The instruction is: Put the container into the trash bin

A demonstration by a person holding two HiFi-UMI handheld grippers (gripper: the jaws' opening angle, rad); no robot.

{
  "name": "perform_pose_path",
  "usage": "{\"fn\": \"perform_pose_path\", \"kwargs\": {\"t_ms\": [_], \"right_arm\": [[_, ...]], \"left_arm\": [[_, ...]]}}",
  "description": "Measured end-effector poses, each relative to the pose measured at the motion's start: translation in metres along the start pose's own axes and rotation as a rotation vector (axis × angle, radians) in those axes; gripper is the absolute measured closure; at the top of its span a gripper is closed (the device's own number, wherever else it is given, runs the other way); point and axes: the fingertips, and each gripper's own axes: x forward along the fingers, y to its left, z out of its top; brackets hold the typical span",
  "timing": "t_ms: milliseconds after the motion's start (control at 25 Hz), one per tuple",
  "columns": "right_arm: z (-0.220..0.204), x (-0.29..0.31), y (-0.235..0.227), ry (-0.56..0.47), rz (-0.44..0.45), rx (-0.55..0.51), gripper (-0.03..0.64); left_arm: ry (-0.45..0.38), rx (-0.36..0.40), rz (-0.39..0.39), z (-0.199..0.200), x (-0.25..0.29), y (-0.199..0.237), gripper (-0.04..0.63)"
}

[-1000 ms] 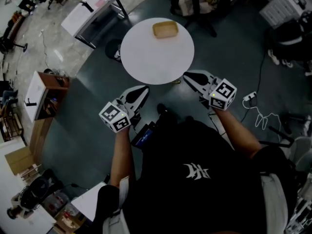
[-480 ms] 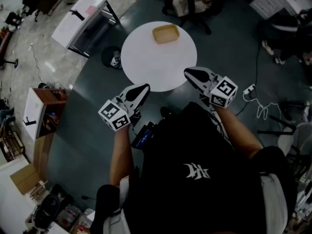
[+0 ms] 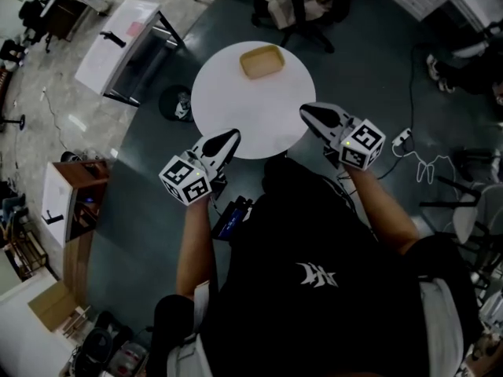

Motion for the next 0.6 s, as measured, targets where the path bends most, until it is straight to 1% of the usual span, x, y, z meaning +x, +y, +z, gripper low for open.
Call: {"fn": "perform_pose_path", "kwargs": {"t_ms": [240,400,480,600], "right_arm": [[-0.006,0.016,-0.051,0.028,-0.072,0.043,0.572],[-0.009,0.038,-0.084,0.054,-0.081,0.059,0.571],[-0.010,0.051,-0.101,0.069,-0.085,0.071,0.571],[-0.011,0.068,-0.130,0.092,-0.105,0.090,0.571]], "left_arm": [[0.070,-0.013,0.038,0.009,0.030,0.039,0.591],[0.116,-0.031,0.090,0.015,0.045,0.075,0.591],[0.135,-0.051,0.120,0.017,0.053,0.097,0.591],[0.155,-0.099,0.150,0.016,0.066,0.125,0.591]]}}
